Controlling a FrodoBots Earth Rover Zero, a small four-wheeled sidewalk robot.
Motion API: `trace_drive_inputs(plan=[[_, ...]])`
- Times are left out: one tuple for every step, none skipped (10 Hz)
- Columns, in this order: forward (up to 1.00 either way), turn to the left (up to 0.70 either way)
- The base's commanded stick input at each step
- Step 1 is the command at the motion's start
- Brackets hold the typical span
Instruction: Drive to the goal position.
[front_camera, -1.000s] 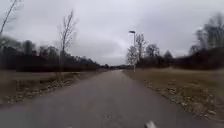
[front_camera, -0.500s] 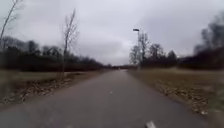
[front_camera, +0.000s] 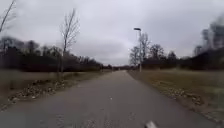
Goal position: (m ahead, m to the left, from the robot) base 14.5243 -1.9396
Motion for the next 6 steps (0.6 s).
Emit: trace_drive_inputs(plan=[[0.91,0.00],[0.91,0.00],[0.91,0.00],[0.91,0.00],[0.91,0.00],[0.91,-0.28]])
